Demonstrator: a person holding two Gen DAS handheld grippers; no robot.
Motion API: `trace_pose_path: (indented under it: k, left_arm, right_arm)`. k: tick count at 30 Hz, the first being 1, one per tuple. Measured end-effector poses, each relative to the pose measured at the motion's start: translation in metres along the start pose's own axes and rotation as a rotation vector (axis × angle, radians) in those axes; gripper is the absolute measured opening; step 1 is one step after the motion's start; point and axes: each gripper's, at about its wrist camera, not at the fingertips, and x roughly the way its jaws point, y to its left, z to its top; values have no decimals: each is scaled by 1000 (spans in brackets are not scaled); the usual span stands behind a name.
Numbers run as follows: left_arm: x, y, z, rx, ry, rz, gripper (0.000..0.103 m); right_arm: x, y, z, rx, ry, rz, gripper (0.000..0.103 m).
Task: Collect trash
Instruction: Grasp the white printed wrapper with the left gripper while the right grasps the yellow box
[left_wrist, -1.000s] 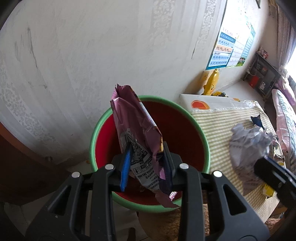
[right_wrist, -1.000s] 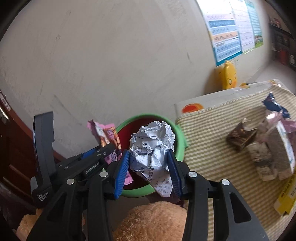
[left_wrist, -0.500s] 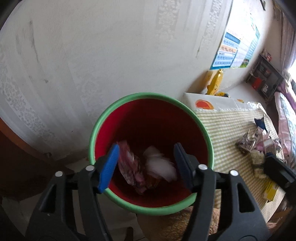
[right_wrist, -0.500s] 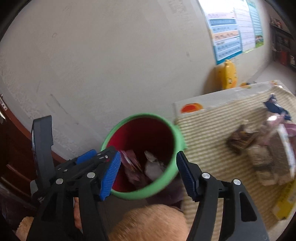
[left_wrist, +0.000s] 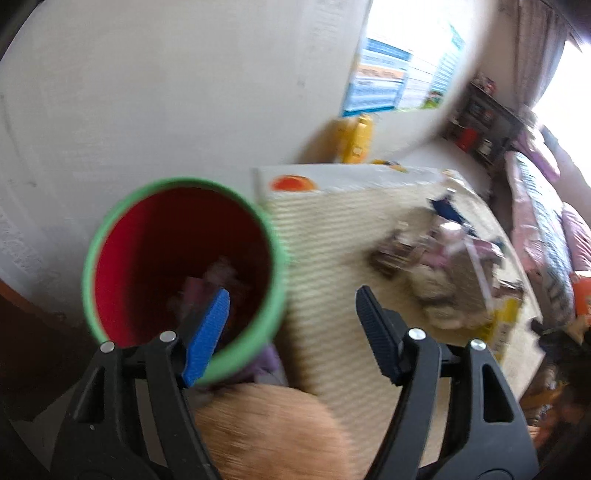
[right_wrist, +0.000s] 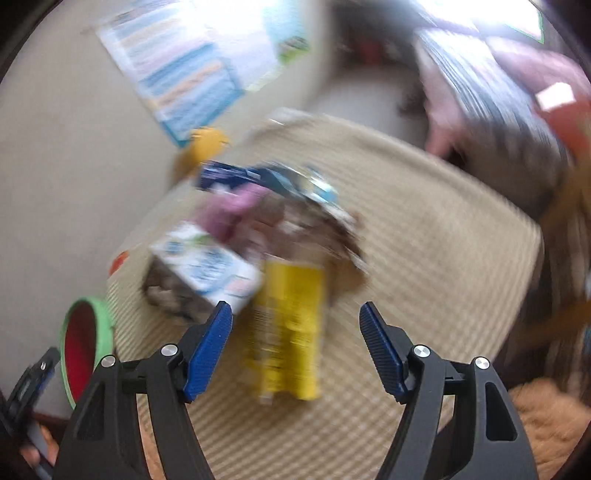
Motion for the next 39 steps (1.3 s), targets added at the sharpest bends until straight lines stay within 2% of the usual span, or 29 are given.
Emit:
trace_pose_path:
  k: [1,6,12,13,15,17,18,20,24,28,33,36,38,39]
  left_arm:
    - [-1,-11,-2,7,-4,-4,68]
    - [-4,-49,-16,55,19,-15,68]
    - [-10,-69,-28,124,15,18,72]
    - [-9,-70,-28,118,15,24,72]
    - [-7,-73,-29,112,19,33,72]
    - [-4,-78,-31,120,22,42,72]
    - [-2,-82,-32,132,23,50,72]
    - [-1,-90,-31,165,27,62,72]
    - [3,-103,-26,179,19,67,72]
    - [20,-128,-15,175,51,40,72]
    - [53,-175,0,165,94,1,72]
    - [78,-200,2,209,100,59,72]
    - [96,-210,2,242,137,90,73]
    - [101,-212,1,244,146,89,78]
  right_arm:
    - [2,-4,-1,2,6,-2,69]
    - [14,-17,-7,39,67,101,69]
    - [26,-3,-7,6,89,106,69]
    - [27,-4,-8,8,92,116,66]
    - [30,-6,-8,26,104,161,54]
    - [29,-6,-7,41,115,215,26]
    - [28,-5,-6,36,114,214,24]
    - [20,-3,-8,10,103,187,24]
    - [21,-6,-11,37,129,203,24]
    - [15,-15,-14,97,140,223,25]
    - [7,-18,-17,97,140,228,26]
    - [10,-19,-17,112,148,234,28]
    - [12,-20,-16,118,162,234,39]
    - [14,-20,-16,119,167,230,43]
